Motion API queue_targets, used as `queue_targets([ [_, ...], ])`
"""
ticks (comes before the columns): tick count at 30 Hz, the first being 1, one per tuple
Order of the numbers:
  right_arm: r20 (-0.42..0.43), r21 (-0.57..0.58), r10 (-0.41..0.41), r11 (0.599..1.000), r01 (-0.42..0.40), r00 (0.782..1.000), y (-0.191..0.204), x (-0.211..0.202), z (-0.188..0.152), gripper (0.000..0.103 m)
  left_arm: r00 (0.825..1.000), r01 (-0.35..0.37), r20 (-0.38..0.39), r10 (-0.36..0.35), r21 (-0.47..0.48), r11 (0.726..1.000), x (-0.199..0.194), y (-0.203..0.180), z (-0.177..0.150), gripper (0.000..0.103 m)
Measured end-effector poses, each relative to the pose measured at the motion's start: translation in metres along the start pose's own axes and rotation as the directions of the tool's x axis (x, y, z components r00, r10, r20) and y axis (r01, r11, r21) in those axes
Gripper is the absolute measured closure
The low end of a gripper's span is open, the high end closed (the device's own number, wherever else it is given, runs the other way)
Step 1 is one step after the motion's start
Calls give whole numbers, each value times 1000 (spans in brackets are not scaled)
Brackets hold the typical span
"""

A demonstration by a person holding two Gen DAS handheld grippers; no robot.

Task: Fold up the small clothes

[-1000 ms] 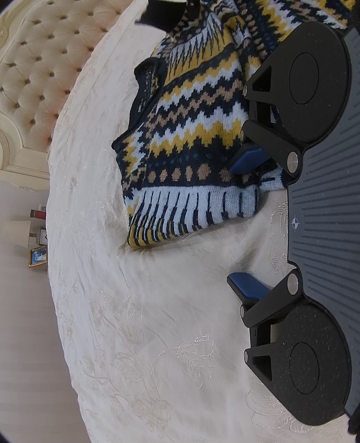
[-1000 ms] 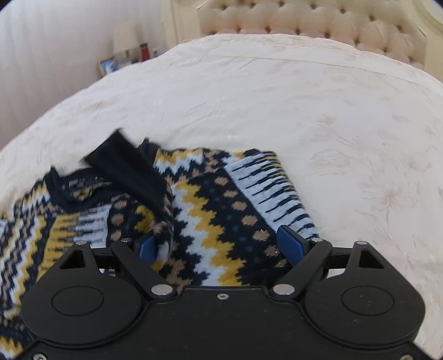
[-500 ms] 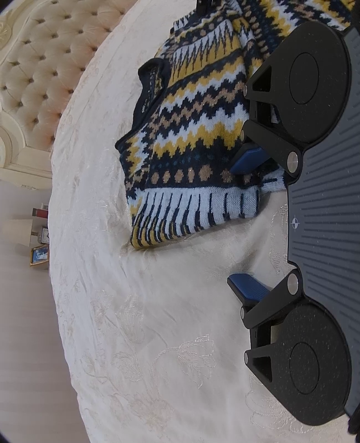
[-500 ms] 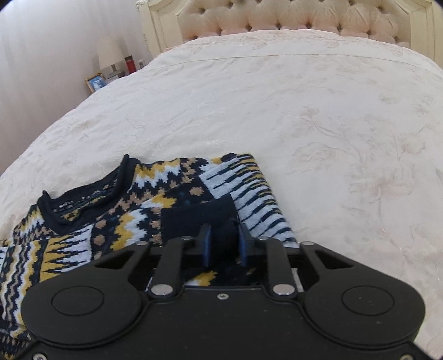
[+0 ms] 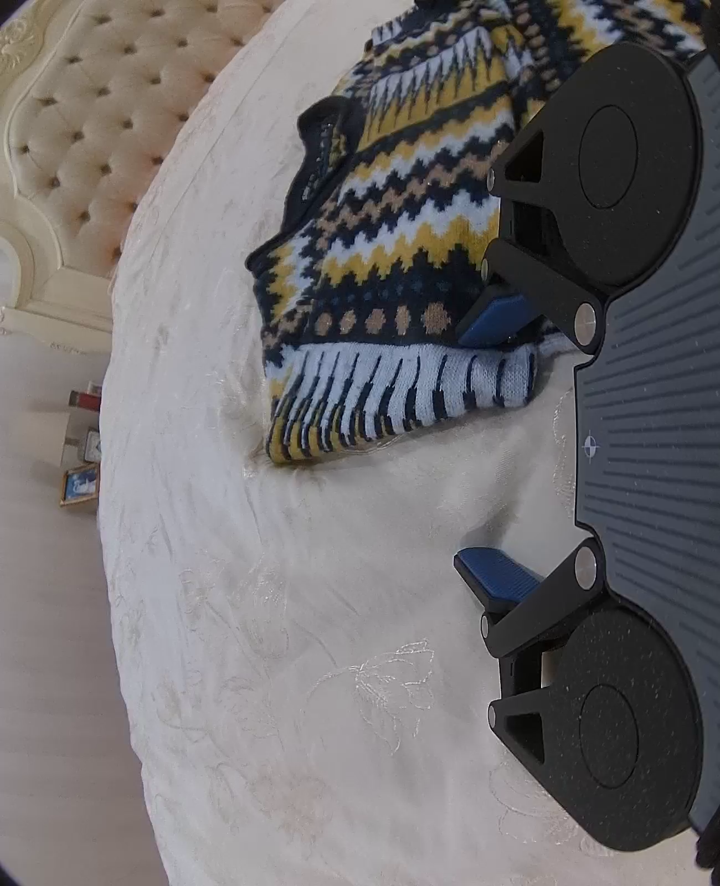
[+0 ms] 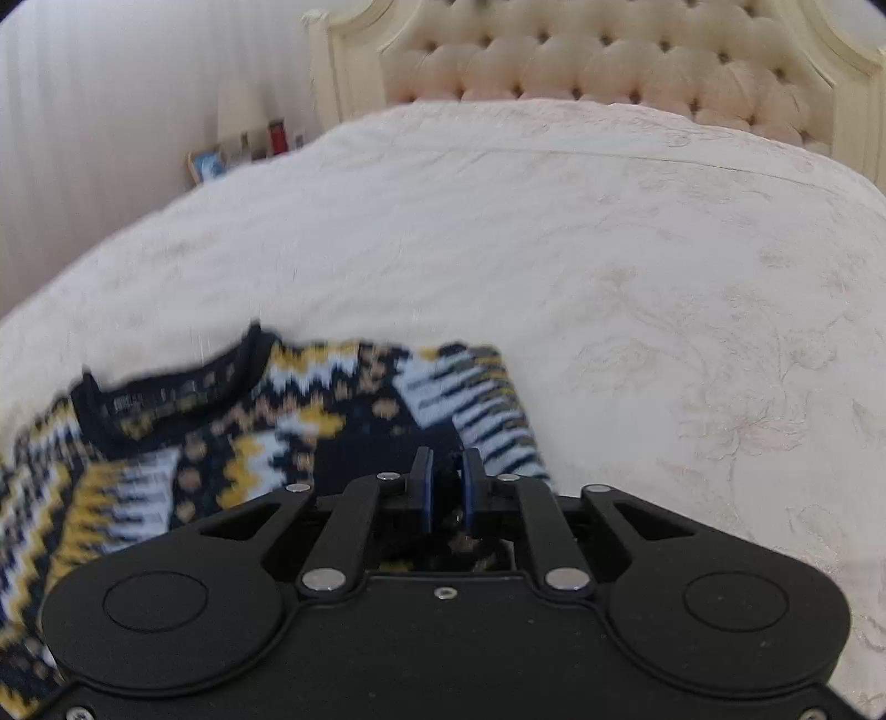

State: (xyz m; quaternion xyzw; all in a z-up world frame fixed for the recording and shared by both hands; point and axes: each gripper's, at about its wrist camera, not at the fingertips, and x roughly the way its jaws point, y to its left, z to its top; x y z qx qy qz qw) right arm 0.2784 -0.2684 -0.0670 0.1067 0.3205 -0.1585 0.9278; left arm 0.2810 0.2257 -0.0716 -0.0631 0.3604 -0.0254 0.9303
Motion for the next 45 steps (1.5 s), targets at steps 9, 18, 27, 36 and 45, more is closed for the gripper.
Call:
queue_targets([
  [9, 11, -45, -7, 999, 7, 1000, 8, -4, -12, 29, 1000, 2, -13, -1, 18, 1000, 2, -5, 7, 18],
  [18, 23, -51, 5, 999, -4, 1000, 10, -14, -34, 15, 999, 26, 19, -27, 26, 999, 6, -7, -4, 1],
  [27, -19, -15, 117, 993, -117, 993, -7, -71, -62, 13, 993, 107, 47, -105, -47, 993, -21, -5, -11, 2],
  [36, -62, -29, 182, 982, -184, 981, -40, -140, -112, 13, 992, 111, 68, -109, -33, 993, -75, -32, -29, 3],
  [45, -89, 15, 240, 971, -240, 967, -64, -180, -157, 12, 993, 111, -31, -112, -17, 994, -122, -49, -78, 3],
])
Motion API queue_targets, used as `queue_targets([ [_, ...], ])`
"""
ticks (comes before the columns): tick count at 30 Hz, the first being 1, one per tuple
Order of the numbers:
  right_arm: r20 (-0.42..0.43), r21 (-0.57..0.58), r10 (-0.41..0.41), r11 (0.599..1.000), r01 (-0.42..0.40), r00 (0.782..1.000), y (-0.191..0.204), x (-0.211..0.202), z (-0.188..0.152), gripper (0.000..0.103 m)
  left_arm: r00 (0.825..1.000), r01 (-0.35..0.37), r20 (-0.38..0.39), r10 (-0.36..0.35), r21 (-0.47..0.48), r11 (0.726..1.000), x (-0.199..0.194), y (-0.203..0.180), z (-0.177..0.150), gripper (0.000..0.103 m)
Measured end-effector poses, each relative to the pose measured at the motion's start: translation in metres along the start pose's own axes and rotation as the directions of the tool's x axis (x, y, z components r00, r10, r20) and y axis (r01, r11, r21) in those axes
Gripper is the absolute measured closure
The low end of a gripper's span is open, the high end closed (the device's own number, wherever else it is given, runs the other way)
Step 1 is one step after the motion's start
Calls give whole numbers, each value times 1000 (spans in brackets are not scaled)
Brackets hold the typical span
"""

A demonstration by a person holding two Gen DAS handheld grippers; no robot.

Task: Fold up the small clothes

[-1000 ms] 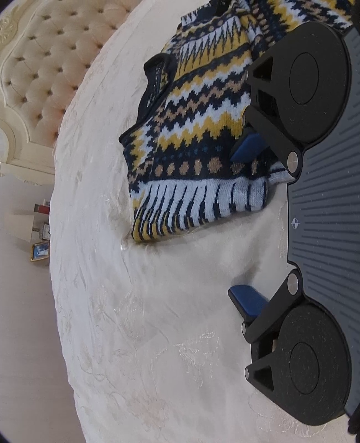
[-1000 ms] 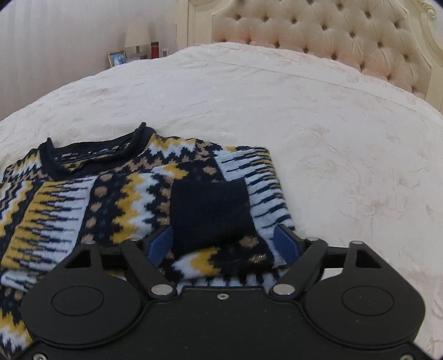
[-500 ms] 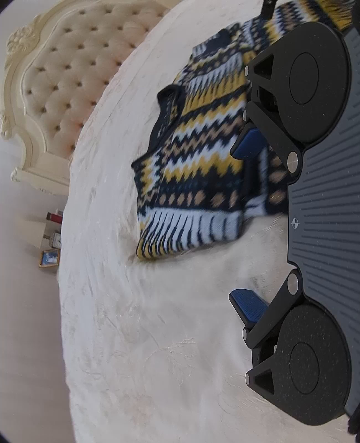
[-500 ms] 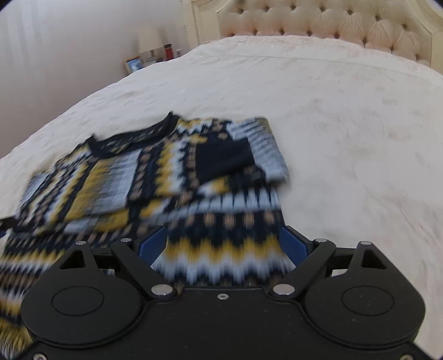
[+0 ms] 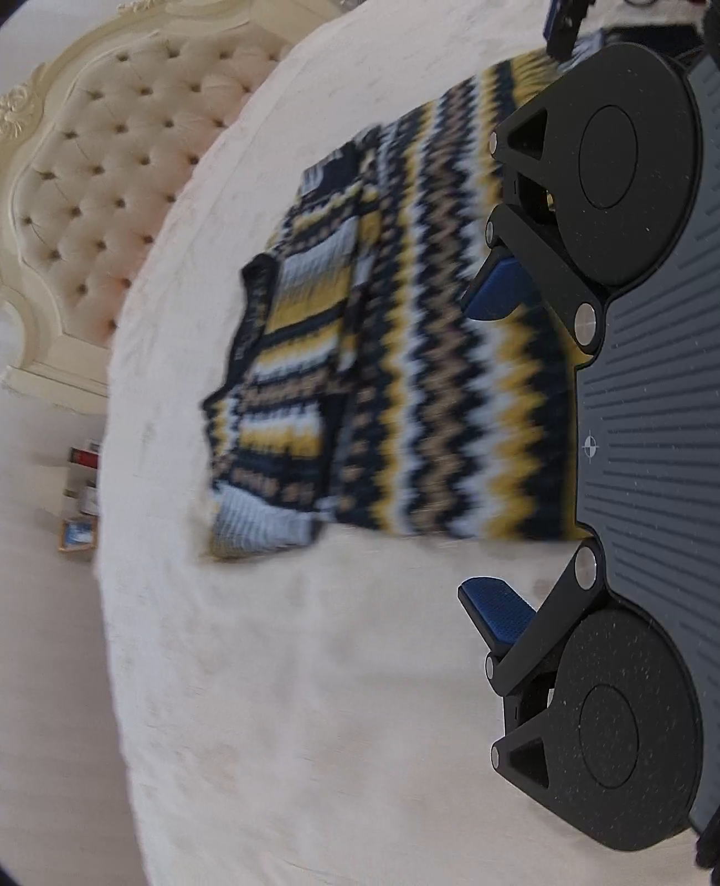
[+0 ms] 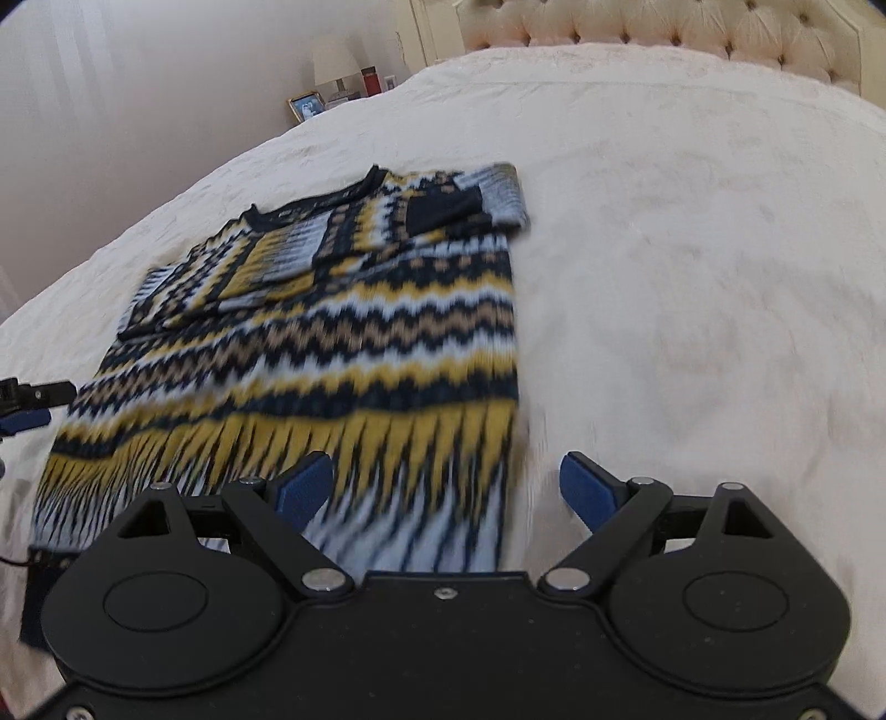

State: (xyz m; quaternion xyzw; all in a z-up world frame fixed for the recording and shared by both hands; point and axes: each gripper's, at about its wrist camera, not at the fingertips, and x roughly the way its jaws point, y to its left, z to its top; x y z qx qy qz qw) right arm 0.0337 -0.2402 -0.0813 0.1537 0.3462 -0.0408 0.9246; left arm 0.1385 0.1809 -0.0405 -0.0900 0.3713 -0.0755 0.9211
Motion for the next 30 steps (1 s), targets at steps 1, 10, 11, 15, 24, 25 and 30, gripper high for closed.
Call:
queue_targets([
  [1, -2, 15, 9, 1000, -9, 1000, -1, -2, -5, 12, 1000, 1, -7, -1, -10, 1000, -5, -1, -4, 3],
  [10, 14, 106, 83, 991, -84, 996, -10, -15, -41, 10, 995, -84, -60, 86, 30, 996, -33, -23, -42, 3],
  [11, 12, 103, 88, 991, -88, 996, -11, -15, -43, 10, 993, -92, -72, 93, 27, 995, -34, -24, -46, 3],
  [15, -2, 84, 96, 992, -95, 995, -7, -16, -44, 6, 984, -133, -116, 136, 28, 991, -39, -30, -62, 3],
  [24, -14, 41, 82, 996, -82, 997, 2, -11, -49, 0, 967, -182, -172, 188, 48, 982, -38, -38, -87, 2],
  [25, -14, 44, 84, 996, -83, 996, 2, -11, -49, 0, 965, -185, -177, 192, 51, 981, -37, -38, -89, 2],
  [30, -7, 66, 94, 993, -93, 996, 0, -12, -48, 0, 967, -176, -180, 182, 48, 983, -34, -37, -92, 2],
])
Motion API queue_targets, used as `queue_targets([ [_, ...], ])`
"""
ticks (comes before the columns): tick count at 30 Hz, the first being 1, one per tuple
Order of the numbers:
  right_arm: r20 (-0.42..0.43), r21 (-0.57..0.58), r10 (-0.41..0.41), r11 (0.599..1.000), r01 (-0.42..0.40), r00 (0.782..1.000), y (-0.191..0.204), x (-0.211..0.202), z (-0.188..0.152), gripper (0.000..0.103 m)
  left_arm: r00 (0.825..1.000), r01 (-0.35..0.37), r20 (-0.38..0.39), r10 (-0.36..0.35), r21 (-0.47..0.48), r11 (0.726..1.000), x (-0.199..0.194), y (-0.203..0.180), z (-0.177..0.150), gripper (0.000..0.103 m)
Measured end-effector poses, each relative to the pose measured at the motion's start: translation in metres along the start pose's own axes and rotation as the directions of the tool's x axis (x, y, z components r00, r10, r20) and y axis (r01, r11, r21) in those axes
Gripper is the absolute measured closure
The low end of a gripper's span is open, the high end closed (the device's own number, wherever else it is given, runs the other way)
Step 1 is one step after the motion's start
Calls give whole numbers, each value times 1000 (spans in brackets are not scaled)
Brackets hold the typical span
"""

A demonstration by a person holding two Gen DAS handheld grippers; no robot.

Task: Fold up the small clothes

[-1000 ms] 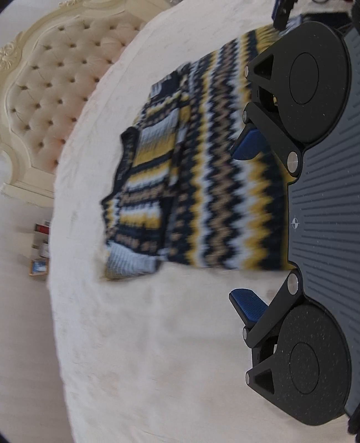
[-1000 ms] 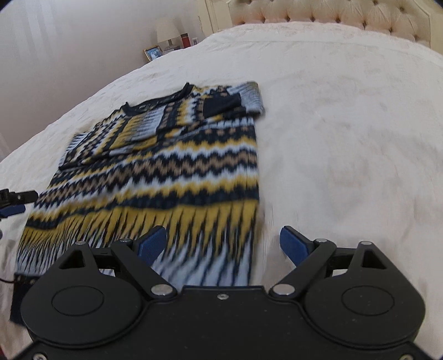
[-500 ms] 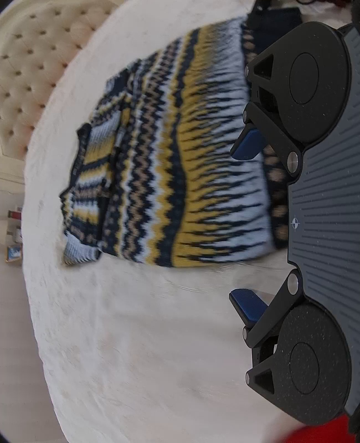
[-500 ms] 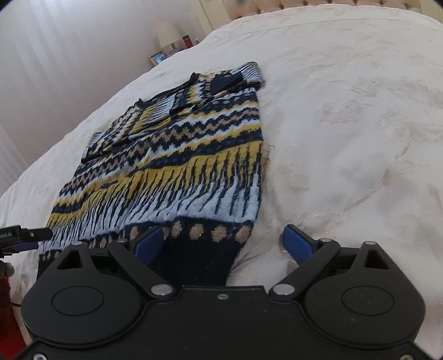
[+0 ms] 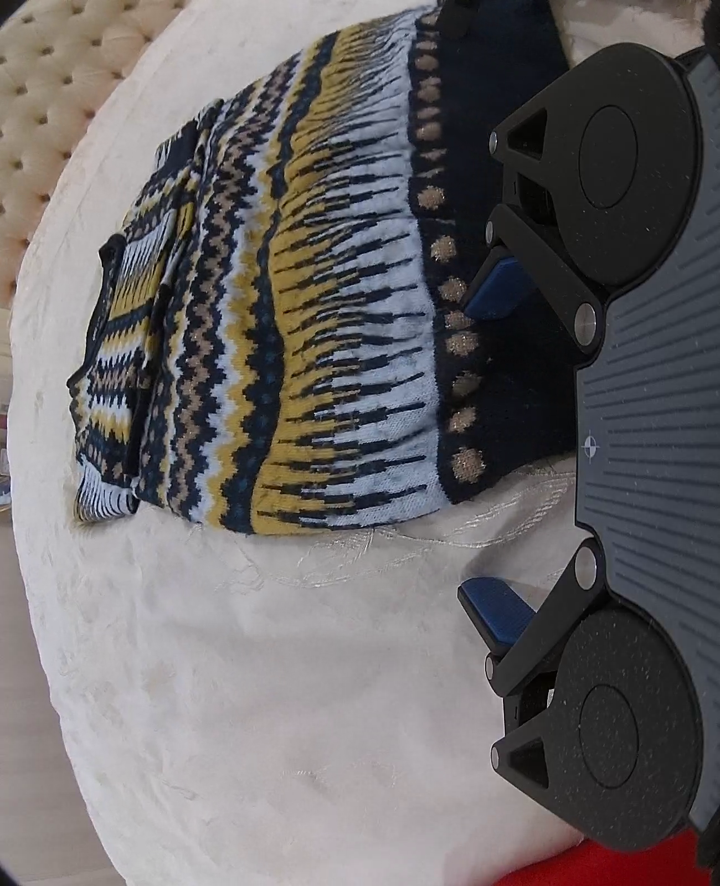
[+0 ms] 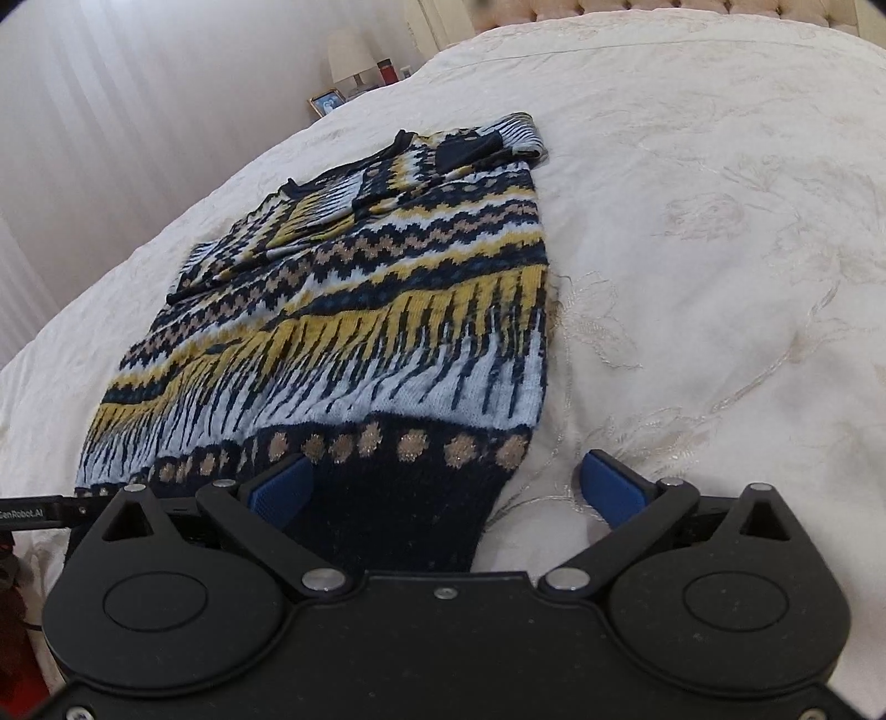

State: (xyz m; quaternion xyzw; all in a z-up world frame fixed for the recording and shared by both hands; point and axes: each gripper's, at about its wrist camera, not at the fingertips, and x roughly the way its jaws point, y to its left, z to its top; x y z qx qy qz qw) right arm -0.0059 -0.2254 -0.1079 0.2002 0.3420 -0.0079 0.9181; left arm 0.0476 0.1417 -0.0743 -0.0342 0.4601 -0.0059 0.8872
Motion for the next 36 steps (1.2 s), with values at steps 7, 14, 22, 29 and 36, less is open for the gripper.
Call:
queue_targets([
  [7, 8, 77, 60, 995, -61, 998, -5, -6, 2, 8, 999, 51, -6, -51, 2, 999, -5, 2, -2, 3],
  [14, -2, 159, 139, 978, -137, 990, -15, -6, 1, 88, 998, 70, -4, -70, 8, 997, -11, -2, -9, 3],
  [22, 35, 120, 3, 993, -7, 999, -19, -18, 5, 91, 997, 80, 17, -78, -97, 992, -18, 14, -9, 4],
  [29, 23, 117, 8, 993, -11, 1000, -19, -14, 5, 91, 998, 65, 23, -62, -193, 979, -24, 30, -14, 47],
  [36, 22, 180, 48, 982, -51, 999, -27, -13, 3, 85, 995, 95, -3, -96, -118, 988, -15, 17, -10, 46],
])
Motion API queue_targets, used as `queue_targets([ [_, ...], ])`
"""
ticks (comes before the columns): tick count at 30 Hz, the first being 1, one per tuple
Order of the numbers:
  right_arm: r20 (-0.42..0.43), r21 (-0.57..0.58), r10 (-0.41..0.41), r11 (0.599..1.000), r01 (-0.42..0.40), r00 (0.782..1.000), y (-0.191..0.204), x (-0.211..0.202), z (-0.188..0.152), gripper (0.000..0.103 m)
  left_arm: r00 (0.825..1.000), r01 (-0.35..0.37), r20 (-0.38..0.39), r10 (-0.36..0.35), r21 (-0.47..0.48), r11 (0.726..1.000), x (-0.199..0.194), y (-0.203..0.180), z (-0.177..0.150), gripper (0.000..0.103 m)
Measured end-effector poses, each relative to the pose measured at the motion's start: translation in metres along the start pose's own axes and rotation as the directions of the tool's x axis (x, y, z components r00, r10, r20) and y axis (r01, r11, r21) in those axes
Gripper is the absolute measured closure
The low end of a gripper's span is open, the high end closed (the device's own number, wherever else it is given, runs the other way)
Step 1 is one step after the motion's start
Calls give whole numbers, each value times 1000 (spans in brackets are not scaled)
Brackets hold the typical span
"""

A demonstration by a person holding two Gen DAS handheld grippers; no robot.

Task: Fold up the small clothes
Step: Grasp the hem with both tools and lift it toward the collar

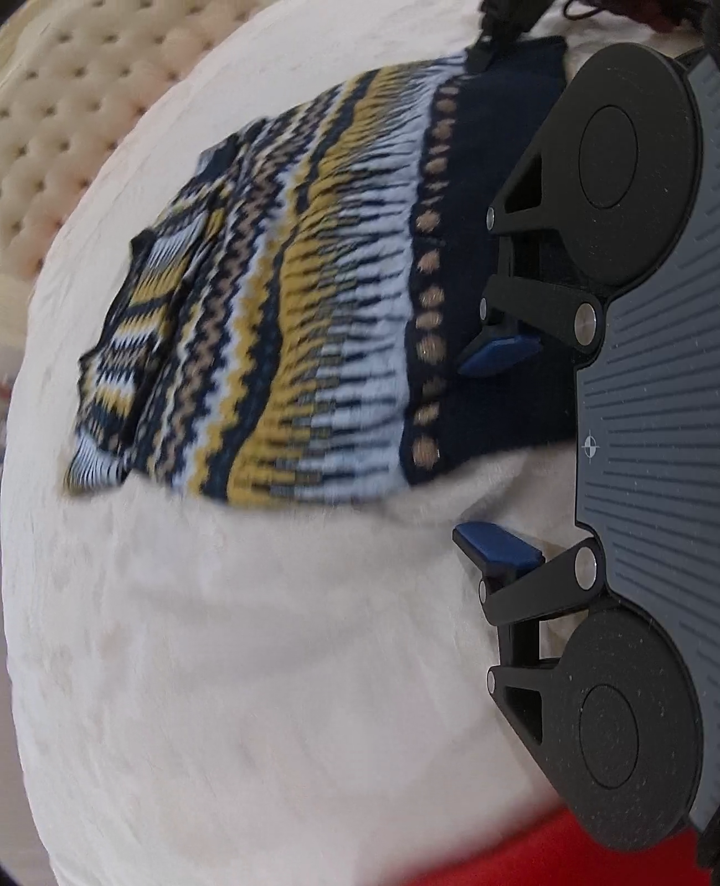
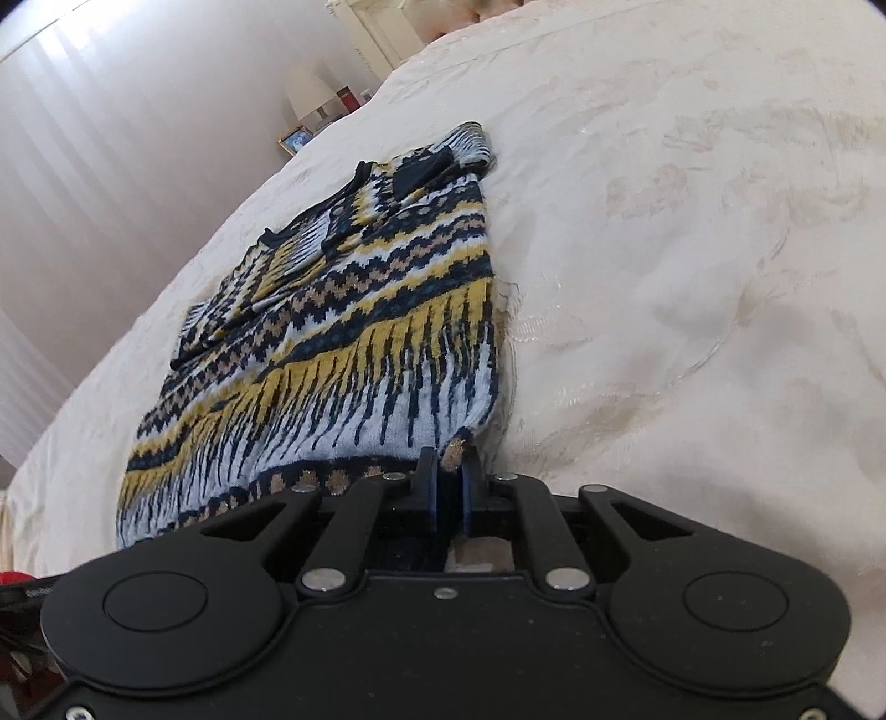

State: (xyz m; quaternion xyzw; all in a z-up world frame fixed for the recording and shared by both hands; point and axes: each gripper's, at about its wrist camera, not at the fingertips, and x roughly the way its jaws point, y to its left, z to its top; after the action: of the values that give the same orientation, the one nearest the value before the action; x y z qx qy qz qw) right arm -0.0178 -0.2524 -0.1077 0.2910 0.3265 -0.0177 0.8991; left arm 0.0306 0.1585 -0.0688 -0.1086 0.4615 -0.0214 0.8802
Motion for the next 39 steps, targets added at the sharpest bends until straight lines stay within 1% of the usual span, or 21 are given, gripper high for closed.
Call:
queue_targets([
  [3, 2, 1, 8, 1000, -8, 1000, 1, 0, 0, 81, 1000, 31, 2, -31, 25, 999, 3, -4, 1, 47],
  [4, 1, 2, 11, 1000, -11, 1000, 1, 0, 0, 80, 999, 47, 6, -47, 24, 999, 2, -5, 2, 50],
  [6, 1, 8, 14, 1000, -14, 1000, 1, 0, -1, 79, 995, 102, 19, -103, 29, 994, 1, -5, 2, 84],
  [8, 1, 23, 33, 999, -33, 999, -1, 1, -1, 72, 991, 136, 15, -136, 25, 990, 1, -6, 2, 90],
  [10, 1, 25, 48, 999, -48, 999, 0, 1, -1, 63, 988, 151, 22, -152, 9, 988, 1, -4, 2, 91],
  [12, -3, 8, 48, 999, -48, 999, 3, 2, -1, 60, 985, 173, 29, -173, -22, 985, -1, 0, 4, 92],
  [15, -11, -5, 56, 998, -56, 998, 5, 3, -2, 60, 979, 200, 45, -197, -60, 978, -5, 6, 5, 92],
  [16, -10, -7, 56, 998, -56, 998, 6, 3, -2, 72, 977, 208, 56, -205, -63, 976, -8, 7, 5, 92],
  [17, -13, -8, 58, 998, -58, 998, 6, 3, -2, 86, 974, 217, 71, -213, -61, 974, -11, 7, 5, 92],
  [18, -8, -7, 60, 998, -60, 998, 7, 2, -2, 90, 972, 223, 85, -218, -56, 973, -14, 7, 6, 92],
  [21, 44, -4, 107, 994, -107, 993, 8, -6, 1, 91, 963, 239, 132, -234, -23, 971, -27, 6, 12, 92],
  [24, 134, 7, 178, 984, -180, 975, 10, -19, 7, 91, 949, 261, 182, -256, -3, 965, -40, 6, 23, 92],
  [26, 174, 10, 192, 980, -196, 966, 13, -24, 15, 91, 941, 273, 209, -268, 2, 962, -46, 6, 32, 92],
  [29, 204, 0, 213, 976, -217, 956, 20, -27, 30, 91, 925, 292, 252, -285, 10, 956, -52, 5, 49, 92],
  [33, 236, -18, 242, 970, -244, 941, 35, -26, 57, 91, 901, 316, 306, -308, 26, 949, -57, 4, 77, 92],
  [39, 274, -48, 279, 960, -277, 920, 59, -9, 114, 91, 868, 357, 365, -336, 12, 934, -52, 6, 129, 92],
])
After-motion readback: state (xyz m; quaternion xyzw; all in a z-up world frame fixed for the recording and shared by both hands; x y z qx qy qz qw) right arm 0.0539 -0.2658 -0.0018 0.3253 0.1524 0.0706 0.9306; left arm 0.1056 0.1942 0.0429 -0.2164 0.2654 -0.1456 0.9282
